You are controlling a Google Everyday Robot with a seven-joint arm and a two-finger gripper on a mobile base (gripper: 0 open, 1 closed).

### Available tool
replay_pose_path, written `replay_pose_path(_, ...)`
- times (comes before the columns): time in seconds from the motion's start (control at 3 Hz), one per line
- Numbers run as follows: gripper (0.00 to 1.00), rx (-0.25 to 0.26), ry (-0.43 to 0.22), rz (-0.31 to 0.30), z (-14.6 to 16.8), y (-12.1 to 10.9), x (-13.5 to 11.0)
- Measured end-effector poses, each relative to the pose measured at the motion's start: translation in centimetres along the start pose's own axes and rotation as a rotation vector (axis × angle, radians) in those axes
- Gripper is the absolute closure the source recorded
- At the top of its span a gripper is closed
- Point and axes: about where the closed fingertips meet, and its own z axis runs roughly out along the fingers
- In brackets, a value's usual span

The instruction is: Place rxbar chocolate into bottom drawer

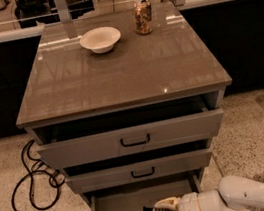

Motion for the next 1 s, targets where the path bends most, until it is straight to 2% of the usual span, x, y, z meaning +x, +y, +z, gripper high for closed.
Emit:
replay_pose_path(0.33, 1.00, 0.002, -0.012, -0.002, 0.9, -1.2, 0.1)
replay_pose_path(0.67, 1.00, -0.021, -0.080, -0.041, 3.4, -4.1, 0.3)
replay_pose_path(1.0, 1.00, -0.049, -0.156, -0.059, 7.0, -7.6, 1.7)
